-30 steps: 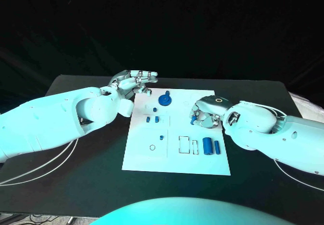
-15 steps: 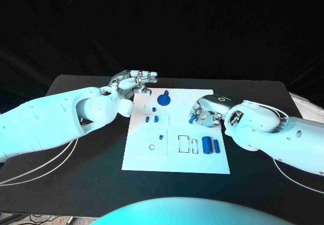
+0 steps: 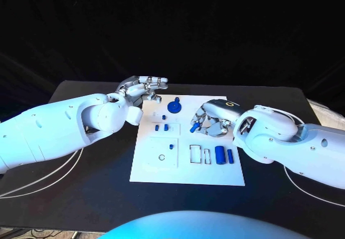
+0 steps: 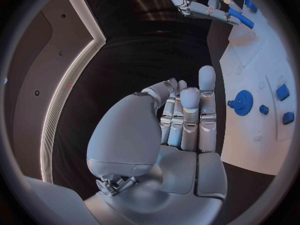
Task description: Assemble the parts on the task board
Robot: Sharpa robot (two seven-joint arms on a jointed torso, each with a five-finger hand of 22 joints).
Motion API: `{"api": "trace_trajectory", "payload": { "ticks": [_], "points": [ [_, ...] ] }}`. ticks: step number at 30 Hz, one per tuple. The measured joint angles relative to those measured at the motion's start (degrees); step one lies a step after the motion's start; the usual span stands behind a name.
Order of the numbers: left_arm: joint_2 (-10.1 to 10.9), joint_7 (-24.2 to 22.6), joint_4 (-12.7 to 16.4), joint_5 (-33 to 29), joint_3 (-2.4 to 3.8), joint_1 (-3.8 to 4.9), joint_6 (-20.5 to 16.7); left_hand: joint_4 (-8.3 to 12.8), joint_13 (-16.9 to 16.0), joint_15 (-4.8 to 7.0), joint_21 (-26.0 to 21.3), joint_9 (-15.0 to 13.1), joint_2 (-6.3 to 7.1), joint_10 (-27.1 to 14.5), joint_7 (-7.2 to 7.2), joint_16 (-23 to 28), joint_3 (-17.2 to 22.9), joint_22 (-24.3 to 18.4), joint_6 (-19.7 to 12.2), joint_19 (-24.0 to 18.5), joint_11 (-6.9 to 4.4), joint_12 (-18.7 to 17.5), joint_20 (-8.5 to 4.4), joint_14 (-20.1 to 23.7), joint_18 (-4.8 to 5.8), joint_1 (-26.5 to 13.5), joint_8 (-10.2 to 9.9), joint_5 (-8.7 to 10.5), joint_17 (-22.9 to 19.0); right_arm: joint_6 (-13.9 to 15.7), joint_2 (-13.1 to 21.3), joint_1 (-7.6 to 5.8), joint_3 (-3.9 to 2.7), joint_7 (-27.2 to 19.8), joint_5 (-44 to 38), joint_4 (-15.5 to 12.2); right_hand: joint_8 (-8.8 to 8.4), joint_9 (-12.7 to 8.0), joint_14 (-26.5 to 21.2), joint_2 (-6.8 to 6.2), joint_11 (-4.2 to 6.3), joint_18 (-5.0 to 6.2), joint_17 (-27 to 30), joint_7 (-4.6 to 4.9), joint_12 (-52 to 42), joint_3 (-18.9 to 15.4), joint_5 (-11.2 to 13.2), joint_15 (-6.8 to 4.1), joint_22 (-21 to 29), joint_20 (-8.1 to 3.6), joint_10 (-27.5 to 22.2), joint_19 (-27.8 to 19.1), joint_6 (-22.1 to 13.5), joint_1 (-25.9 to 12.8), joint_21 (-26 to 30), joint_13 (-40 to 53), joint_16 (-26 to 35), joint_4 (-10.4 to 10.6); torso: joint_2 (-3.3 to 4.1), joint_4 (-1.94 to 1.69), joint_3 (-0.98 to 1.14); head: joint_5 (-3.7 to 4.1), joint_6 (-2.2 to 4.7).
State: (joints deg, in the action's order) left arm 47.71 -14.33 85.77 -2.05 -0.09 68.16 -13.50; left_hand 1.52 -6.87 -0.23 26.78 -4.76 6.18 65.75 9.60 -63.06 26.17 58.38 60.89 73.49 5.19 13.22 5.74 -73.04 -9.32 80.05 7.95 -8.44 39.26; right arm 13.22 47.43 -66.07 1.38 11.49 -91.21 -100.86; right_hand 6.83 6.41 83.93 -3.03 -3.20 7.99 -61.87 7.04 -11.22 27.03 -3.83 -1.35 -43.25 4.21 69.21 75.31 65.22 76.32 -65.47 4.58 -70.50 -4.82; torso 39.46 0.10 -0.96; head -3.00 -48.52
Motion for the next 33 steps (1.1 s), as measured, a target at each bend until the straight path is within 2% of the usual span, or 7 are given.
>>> {"api": "trace_trajectory", "payload": {
  "ticks": [10, 20, 33],
  "points": [
    [-0.2, 0.1, 0.0, 0.0, 0.0, 0.0, 0.1, 0.0, 0.0, 0.0, 0.0, 0.0, 0.0, 0.0, 0.0, 0.0, 0.0, 0.0, 0.0, 0.0, 0.0, 0.0, 0.0, 0.0, 0.0, 0.0, 0.0, 0.0, 0.0, -1.1, -5.8, 1.39, 0.56, 0.0, -1.8, -0.1, 0.0, 0.0, 0.0, -0.01, 0.0, 0.0, 0.0, 0.02, 0.0, -0.1, 0.1, 0.0, 0.0, 0.0, 0.0, 0.0, 0.0, 0.0, 0.0, 0.0, 0.0, -0.1, 0.06, -0.12, -0.03, -0.88, -0.15],
    [-0.5, 0.1, -0.1, 0.0, 0.0, 0.0, 0.1, 0.0, 0.0, 0.0, 0.0, 0.0, 0.0, 0.0, 0.0, 0.0, 0.0, 0.0, 0.0, 0.0, 0.0, 0.0, 0.0, 0.0, 0.0, 0.0, 0.0, 0.0, 0.0, -2.5, -9.8, 3.23, 0.97, -0.1, -4.1, 1.8, -0.19, 0.1, 0.0, 0.16, -0.05, 0.0, 0.1, 0.06, 0.0, -0.1, 0.2, 0.0, 0.0, 0.0, 0.1, 0.0, 0.0, -0.2, 0.0, 0.0, 0.0, 0.3, 0.12, -0.07, -0.01, -1.56, -0.53],
    [-0.7, 0.1, -0.2, 0.0, 0.0, 0.0, 0.2, 0.0, 0.0, 0.0, 0.0, 0.0, 0.0, 0.0, 0.0, 0.0, 0.0, 0.0, 0.0, 0.0, 0.0, 0.0, 0.0, 0.0, 0.0, 0.0, 0.0, 0.01, 0.0, -4.1, -12.2, 4.65, 1.3, -0.1, -5.1, 3.0, 0.01, 0.1, 0.0, 0.31, -0.06, 0.0, 0.2, -0.09, 0.0, -0.1, 0.1, 0.0, 0.1, 0.0, 0.1, 0.0, 0.1, -0.3, 0.0, 0.0, 0.0, 0.3, 0.13, -0.05, 0.05, -2.19, -1.04]
  ]
}}
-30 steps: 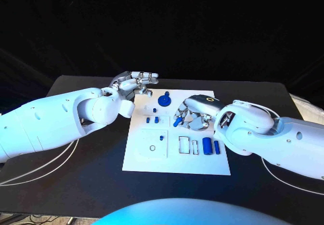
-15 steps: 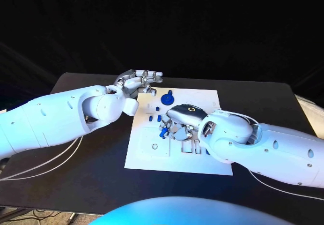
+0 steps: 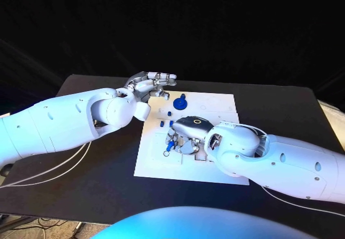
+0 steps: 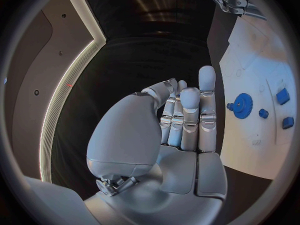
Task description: Assemble the parts on the task board
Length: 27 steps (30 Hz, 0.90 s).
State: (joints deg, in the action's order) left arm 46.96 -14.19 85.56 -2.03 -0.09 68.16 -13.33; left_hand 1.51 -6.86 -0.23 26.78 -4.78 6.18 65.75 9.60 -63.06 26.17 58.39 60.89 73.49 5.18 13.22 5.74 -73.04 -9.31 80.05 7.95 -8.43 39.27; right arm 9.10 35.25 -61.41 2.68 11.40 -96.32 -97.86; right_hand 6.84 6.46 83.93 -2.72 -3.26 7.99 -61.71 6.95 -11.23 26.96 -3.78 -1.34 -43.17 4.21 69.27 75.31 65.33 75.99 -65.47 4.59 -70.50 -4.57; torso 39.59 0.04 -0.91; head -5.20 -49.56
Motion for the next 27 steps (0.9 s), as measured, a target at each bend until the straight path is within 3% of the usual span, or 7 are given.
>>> {"api": "trace_trajectory", "payload": {
  "ticks": [27],
  "points": [
    [-0.2, 0.1, -0.2, 0.0, -0.01, -0.01, 0.2, 0.0, 0.0, -0.19, -0.3, 0.0, 0.0, 0.0, 0.0, 0.0, 0.0, 0.0, 0.0, 0.0, 0.0, 0.3, 0.0, 0.2, 0.0, 0.0, 0.0, -0.19, 0.0, -1.7, -1.8, 0.98, 0.19, 0.0, -0.7, 1.3, -0.03, 0.0, 0.0, -0.18, -0.01, 0.0, 0.1, 0.12, 0.2, 0.0, 0.0, 0.0, 0.1, 0.0, 0.0, 0.0, -0.1, -0.2, 0.0, 0.0, 0.0, 0.0, -0.04, 0.08, 0.01, -0.44, -0.43]
  ]
}}
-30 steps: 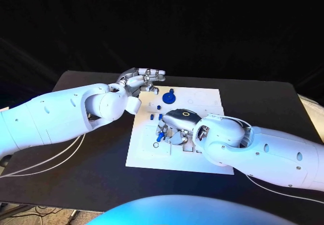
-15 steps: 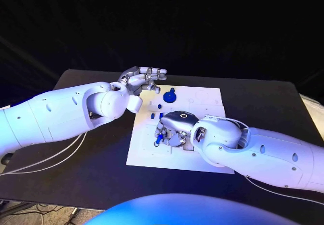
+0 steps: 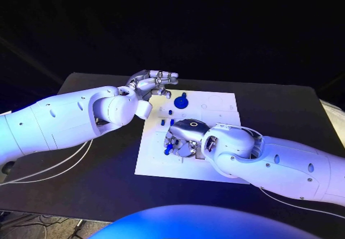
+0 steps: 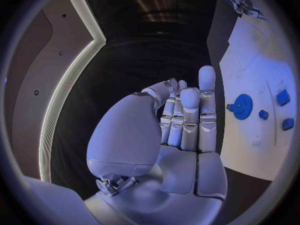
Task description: Assemble the parts on the task board
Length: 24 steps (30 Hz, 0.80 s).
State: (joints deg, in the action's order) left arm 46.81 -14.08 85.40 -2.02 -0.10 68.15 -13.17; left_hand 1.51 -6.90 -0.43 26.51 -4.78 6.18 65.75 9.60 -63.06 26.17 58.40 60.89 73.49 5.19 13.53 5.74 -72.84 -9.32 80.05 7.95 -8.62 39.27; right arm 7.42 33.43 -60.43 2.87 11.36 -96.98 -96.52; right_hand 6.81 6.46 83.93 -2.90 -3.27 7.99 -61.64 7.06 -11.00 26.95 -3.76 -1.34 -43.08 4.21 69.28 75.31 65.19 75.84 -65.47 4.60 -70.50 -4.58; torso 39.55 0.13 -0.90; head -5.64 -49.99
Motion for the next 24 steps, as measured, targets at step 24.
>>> {"api": "trace_trajectory", "payload": {
  "ticks": [24],
  "points": [
    [-0.1, 0.1, -0.1, 0.0, -0.01, 0.0, 0.1, 0.0, 0.0, -0.01, 0.0, 0.0, 0.0, -0.4, 0.21, 0.0, 0.0, 0.0, -0.2, 0.0, 0.02, 0.0, 0.0, 0.0, 0.0, 0.0, 0.0, 0.0, -0.1, -1.8, -2.1, 0.62, 0.13, 1.0, -4.0, 1.2, -1.99, -0.4, 0.1, -0.91, -0.79, 0.0, 0.2, 0.94, 2.3, -0.2, -0.5, 0.15, 0.6, 0.02, -3.1, 0.0, -3.7, -1.2, 0.0, -0.6, 0.0, 1.1, 0.01, -0.01, 0.0, 0.07, -0.02]
  ]
}}
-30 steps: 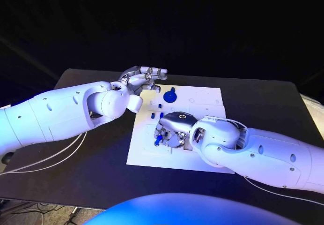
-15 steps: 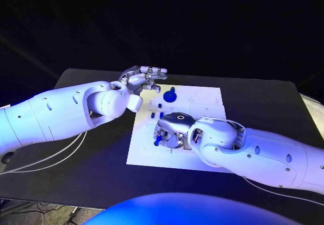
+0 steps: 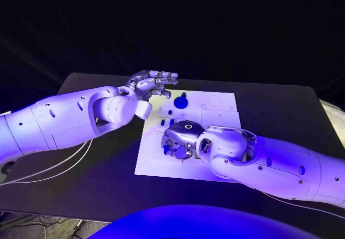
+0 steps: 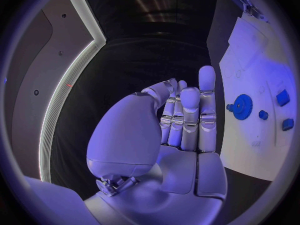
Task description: Assemble the parts on the task board
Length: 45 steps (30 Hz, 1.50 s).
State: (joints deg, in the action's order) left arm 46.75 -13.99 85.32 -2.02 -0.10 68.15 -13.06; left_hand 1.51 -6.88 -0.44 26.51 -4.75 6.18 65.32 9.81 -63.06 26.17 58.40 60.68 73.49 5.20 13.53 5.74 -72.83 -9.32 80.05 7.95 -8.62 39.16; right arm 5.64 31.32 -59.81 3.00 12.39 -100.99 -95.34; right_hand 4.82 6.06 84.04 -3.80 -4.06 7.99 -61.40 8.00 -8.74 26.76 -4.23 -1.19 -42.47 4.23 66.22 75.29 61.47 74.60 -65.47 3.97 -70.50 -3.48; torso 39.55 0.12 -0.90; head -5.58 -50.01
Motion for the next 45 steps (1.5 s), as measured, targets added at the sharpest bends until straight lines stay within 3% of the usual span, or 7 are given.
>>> {"api": "trace_trajectory", "payload": {
  "ticks": [6, 11, 24, 28, 34, 38, 45],
  "points": [
    [0.0, 0.1, 0.0, 0.0, 0.0, 0.0, 0.0, 0.0, 0.0, 0.0, 0.0, 0.0, 0.0, 0.0, 0.0, 0.0, 0.0, 0.0, 0.0, 0.0, 0.01, 0.0, 0.0, 0.0, 0.0, 0.0, 0.0, 0.0, 0.0, 0.1, 0.0, 0.25, 0.21, 0.3, -0.4, 0.3, -1.2, -2.3, 0.0, -1.82, -1.38, 0.0, 1.1, 0.05, 1.5, -2.1, -0.6, 1.01, 4.0, 1.4, -6.9, -1.5, -10.9, -1.8, 2.5, -0.3, 0.4, 0.3, -0.01, 0.0, -0.01, 0.03, 0.0],
    [0.0, 0.2, 0.0, 0.0, -0.01, 0.0, 0.1, 0.0, 0.0, 0.0, 0.0, 0.0, 0.0, 0.0, 0.0, 0.0, 0.0, 0.0, 0.0, 0.0, 0.01, 0.0, 0.0, 0.0, 0.0, 0.0, 0.1, 0.0, 0.0, 1.7, 0.6, 0.35, 0.21, 0.4, -0.4, 0.2, -1.2, -2.3, 0.0, -2.58, -1.94, 0.0, 2.7, -0.47, 1.4, -4.3, -0.6, 1.4, 7.2, 1.72, -10.2, -2.6, -13.5, -1.1, 4.4, -0.1, 1.3, 0.2, -0.04, 0.02, 0.03, 0.01, 0.0],
    [-0.1, 0.6, -0.4, 0.2, -0.19, -0.01, 0.4, 0.2, 0.0, 0.0, 0.0, 0.0, 0.0, 0.0, -0.01, 0.0, 0.2, 0.0, 0.0, 0.0, 0.0, 0.0, 0.0, 0.0, 0.0, 0.0, 0.2, 0.0, 0.0, 11.6, 8.9, -0.46, -0.31, -2.7, 2.3, -5.7, 0.08, -1.6, -0.5, -2.18, -1.53, 0.89, 4.9, 0.64, -3.4, -7.4, -2.0, 1.88, 9.3, 1.71, -10.5, -3.3, -10.0, -0.2, 6.3, 0.4, 2.8, 0.3, -0.36, 0.26, 0.15, 0.47, 0.43],
    [0.0, 0.7, -0.4, 0.3, -0.43, -0.02, 0.5, 0.2, 0.0, 0.0, 0.0, 0.0, 0.0, 0.0, -0.01, 0.0, 0.2, 0.0, 0.0, 0.0, 0.0, 0.0, 0.0, 0.0, 0.0, 0.0, 0.2, 0.0, 0.0, 12.6, 14.6, -2.25, -0.75, -3.1, 7.0, -9.2, 1.41, -1.1, -0.2, -1.33, -1.29, 0.83, -0.1, 1.46, -6.8, -7.9, -2.3, 1.56, 0.7, 1.69, -4.3, 0.6, -6.3, -1.0, 1.0, 1.1, -1.2, 1.6, -0.53, 0.41, 0.18, 0.83, 0.59],
    [0.2, 0.7, -0.3, 0.4, -0.58, -0.02, 0.5, 0.2, 0.0, -0.01, 0.0, 0.0, 0.0, 0.0, -0.01, 0.0, 0.2, 0.0, 0.0, 0.0, 0.0, 0.0, 0.0, 0.0, -0.01, 0.0, 0.2, 0.0, 0.0, 13.1, 22.2, -3.84, -1.0, -1.4, 16.3, -12.5, 1.94, -1.1, 0.0, -1.72, -0.01, -0.5, -5.5, 0.2, -12.9, -10.4, -3.8, -0.04, -7.8, 0.51, 4.6, 3.8, -3.9, -4.1, -4.6, 4.6, -5.4, 4.5, -0.8, 0.81, 0.2, 1.55, 0.86],
    [0.4, 0.8, -0.2, 0.4, -0.7, -0.02, 0.5, 0.2, 0.0, 0.14, 0.0, 0.0, 0.0, 0.0, -0.01, 0.0, 0.2, 0.0, 0.0, 0.0, 0.0, 0.2, 0.0, 0.2, 0.0, 0.0, 0.2, 0.0, -0.2, 13.5, 26.1, -3.88, -0.68, 1.8, 21.3, -13.9, 3.01, -1.1, 0.0, -2.45, 1.94, -1.09, -5.7, -0.57, -24.5, -15.2, -6.7, -1.53, -9.6, -0.45, 7.3, 4.1, -3.9, -6.5, -6.0, 14.9, -5.9, 8.1, -0.93, 1.11, 0.24, 2.36, 1.1],
    [0.5, 0.8, -0.1, 0.4, -0.79, -0.02, 0.4, 0.2, -0.1, 0.18, 0.0, 0.0, 0.0, 0.0, -0.01, 0.0, 0.2, 0.0, 0.0, 0.0, 0.0, 0.2, 0.0, 0.3, 0.0, 0.0, 0.2, 0.0, -0.2, 13.1, 28.9, -2.38, -0.23, 8.9, 23.2, -15.2, 6.27, -0.2, -0.1, -2.03, 2.84, -1.39, -11.2, -1.52, -53.6, -22.0, -9.9, -1.61, -14.1, -1.15, 8.6, 4.8, -3.5, -6.7, -8.7, 48.3, -9.8, 12.4, -1.22, 1.61, 0.3, 3.36, 1.35]
  ]
}}
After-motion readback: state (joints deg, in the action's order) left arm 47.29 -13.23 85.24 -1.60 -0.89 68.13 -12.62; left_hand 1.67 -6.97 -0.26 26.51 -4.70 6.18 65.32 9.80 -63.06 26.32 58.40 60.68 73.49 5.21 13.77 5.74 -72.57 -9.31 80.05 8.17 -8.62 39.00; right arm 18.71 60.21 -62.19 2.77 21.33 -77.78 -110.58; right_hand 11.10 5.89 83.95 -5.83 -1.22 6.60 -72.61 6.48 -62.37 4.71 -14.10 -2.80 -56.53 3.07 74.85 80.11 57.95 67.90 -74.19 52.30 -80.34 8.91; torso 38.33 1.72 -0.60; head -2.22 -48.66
